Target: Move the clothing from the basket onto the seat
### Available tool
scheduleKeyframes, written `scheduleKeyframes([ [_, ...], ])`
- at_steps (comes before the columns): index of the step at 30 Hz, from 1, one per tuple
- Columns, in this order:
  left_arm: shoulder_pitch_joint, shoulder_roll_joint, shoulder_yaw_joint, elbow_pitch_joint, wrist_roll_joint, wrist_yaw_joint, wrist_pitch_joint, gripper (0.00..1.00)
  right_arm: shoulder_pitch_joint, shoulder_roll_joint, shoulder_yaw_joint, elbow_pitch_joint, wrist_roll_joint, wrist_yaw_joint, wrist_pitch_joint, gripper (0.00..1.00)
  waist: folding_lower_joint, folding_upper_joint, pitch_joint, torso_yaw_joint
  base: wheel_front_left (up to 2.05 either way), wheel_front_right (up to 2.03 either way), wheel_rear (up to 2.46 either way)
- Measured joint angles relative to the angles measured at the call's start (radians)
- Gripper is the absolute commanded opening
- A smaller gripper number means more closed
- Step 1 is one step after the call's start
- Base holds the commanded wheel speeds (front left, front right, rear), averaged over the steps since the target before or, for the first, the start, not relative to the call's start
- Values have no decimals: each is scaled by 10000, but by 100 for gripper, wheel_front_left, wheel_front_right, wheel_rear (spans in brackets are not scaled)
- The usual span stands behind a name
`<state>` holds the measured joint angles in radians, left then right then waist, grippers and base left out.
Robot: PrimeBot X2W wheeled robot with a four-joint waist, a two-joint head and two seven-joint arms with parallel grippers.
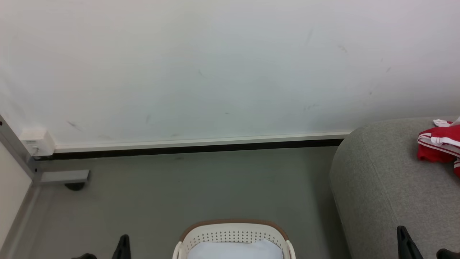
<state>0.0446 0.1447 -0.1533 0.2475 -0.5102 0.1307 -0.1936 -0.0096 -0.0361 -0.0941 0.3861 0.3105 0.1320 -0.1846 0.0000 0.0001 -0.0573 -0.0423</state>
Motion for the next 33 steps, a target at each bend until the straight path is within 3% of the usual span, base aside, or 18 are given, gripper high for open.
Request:
scheduleKeyframes([
  [33, -605, -378, 1097, -6, -4516, -1053, 1243, 0, -306, -19, -38, -600, 5287, 0, 1174, 0, 0, -1, 178, 125, 0, 0, 0],
])
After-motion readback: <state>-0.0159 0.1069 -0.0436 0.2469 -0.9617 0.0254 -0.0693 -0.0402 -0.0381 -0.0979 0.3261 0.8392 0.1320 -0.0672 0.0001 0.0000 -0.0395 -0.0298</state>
